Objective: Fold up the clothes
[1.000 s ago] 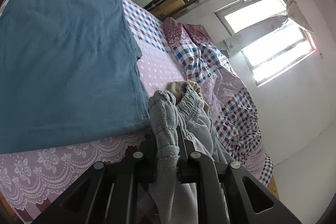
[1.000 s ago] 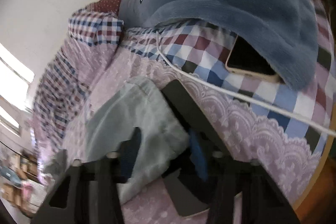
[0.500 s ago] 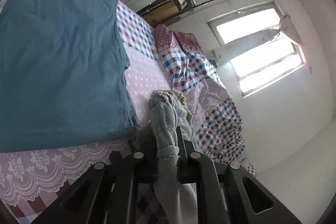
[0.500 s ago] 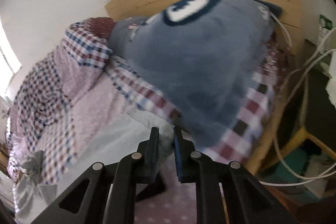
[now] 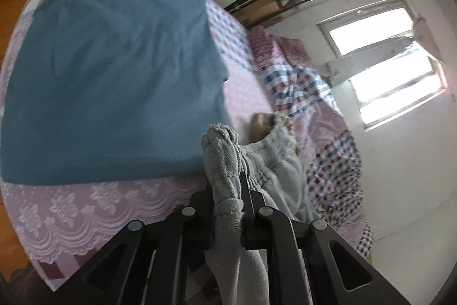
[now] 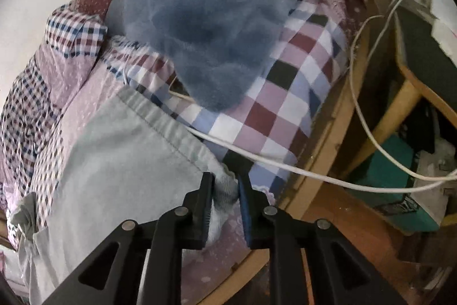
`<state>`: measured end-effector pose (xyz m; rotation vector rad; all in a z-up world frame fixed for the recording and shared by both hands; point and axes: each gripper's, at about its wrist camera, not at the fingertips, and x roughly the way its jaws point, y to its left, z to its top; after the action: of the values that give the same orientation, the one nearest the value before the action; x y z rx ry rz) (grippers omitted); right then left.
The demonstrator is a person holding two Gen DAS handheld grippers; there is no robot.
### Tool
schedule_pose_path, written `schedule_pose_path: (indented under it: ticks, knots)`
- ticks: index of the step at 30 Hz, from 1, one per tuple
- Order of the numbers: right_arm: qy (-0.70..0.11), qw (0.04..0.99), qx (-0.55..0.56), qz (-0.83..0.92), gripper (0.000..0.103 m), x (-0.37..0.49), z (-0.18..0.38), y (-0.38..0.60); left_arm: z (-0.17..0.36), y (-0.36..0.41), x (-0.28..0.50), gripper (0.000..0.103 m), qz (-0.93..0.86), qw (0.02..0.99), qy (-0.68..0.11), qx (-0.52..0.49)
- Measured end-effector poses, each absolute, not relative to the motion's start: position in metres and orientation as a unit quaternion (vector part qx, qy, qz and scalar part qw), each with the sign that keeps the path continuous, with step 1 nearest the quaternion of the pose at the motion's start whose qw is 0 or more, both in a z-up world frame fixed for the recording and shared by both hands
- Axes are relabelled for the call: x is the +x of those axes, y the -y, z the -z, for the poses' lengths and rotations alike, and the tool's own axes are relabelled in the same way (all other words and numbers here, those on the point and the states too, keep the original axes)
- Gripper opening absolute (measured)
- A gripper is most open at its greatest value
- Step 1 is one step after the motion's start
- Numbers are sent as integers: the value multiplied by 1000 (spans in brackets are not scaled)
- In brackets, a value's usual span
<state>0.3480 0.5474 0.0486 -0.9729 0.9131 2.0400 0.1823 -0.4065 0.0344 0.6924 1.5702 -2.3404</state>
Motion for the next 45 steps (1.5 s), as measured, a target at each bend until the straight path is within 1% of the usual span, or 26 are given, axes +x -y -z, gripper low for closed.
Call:
schedule_pose_path:
  ticks: [3,7,8,11,12,13,15,16,17,18,19,20,22,24,26,29,31,35,38,41,45]
  knots:
    - [-315,377,-361,-793,22,351,-72,-534,-27,405,184,14,794,130,-533,261]
    - [-279,362,-331,-826,22,342,-105,-506,-26,402,188,18,796,148,-515,279]
    - [-272,350,-326,-835,22,333,-111,-495,-27,402,189,20,797,151,-513,280]
    - [-258,293,-316,-865,23,298,-125,-455,-29,407,196,26,798,177,-505,277]
    - [-250,271,-319,-873,24,284,-128,-438,-32,411,203,26,797,200,-503,266]
    - [-241,250,-322,-881,27,270,-130,-423,-35,415,210,27,796,223,-502,254]
    - [-223,196,-328,-897,30,239,-132,-384,-39,422,219,28,795,237,-508,229]
    - [-214,173,-330,-903,33,225,-131,-367,-41,424,223,31,795,240,-513,218]
    - [-205,146,-331,-909,37,211,-128,-348,-42,427,227,39,795,242,-517,207]
    - [-195,118,-331,-916,39,198,-123,-328,-43,427,227,42,798,237,-519,197]
    - [-184,91,-333,-920,43,188,-118,-308,-45,427,227,42,801,231,-520,188]
    - [-168,69,-339,-923,44,181,-111,-290,-49,425,225,43,809,220,-515,181]
    - [-129,31,-359,-924,44,169,-97,-254,-57,418,221,53,824,198,-502,169]
    - [-93,-1,-375,-922,44,159,-86,-222,-65,408,210,69,840,160,-492,162]
    - [-71,-18,-380,-922,48,154,-80,-201,-72,393,197,74,853,112,-485,161]
    - [-62,-31,-382,-921,50,147,-73,-182,-81,367,178,84,865,39,-474,162]
    - [-60,-35,-389,-919,50,142,-67,-173,-85,348,161,84,867,-3,-468,172]
    - [-55,-44,-392,-917,50,141,-60,-167,-100,303,131,85,881,-67,-426,194]
    - [-40,-43,-383,-922,50,146,-62,-163,-112,268,115,88,887,-93,-405,199]
    - [-24,-36,-375,-926,51,150,-63,-162,-124,233,100,88,893,-120,-384,204]
    - [4,-28,-373,-927,54,154,-66,-160,-137,189,75,88,897,-153,-356,215]
